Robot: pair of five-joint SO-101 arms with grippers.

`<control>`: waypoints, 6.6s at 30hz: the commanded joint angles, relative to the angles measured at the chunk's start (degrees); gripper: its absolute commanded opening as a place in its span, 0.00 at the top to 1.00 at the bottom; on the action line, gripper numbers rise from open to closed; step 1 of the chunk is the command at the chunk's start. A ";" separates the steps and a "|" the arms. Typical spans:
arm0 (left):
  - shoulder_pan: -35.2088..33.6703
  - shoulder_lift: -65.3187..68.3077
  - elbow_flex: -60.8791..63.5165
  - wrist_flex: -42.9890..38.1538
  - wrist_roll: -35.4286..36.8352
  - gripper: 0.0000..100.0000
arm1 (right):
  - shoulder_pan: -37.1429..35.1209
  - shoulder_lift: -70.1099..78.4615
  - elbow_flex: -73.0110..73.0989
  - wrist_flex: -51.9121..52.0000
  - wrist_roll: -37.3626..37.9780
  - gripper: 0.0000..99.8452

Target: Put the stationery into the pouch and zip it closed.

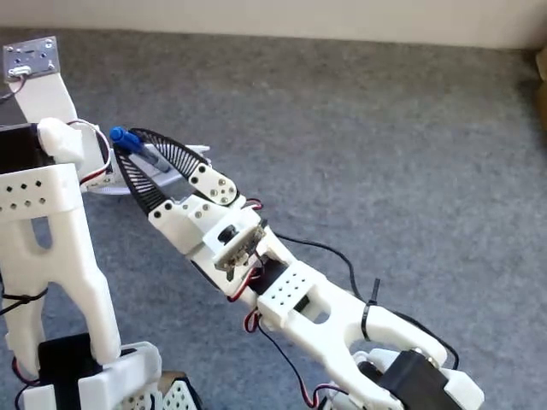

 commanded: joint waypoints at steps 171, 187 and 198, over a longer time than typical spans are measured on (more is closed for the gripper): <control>-1.71 0.13 2.59 -0.97 0.53 1.00 | 3.65 -32.75 -3.65 55.87 -19.25 1.00; -1.71 0.13 2.68 -1.58 0.53 1.00 | -0.31 -13.23 0.57 25.71 -5.63 1.00; -1.71 0.13 2.68 -1.58 0.53 1.00 | -0.22 -2.86 0.48 15.69 1.41 1.00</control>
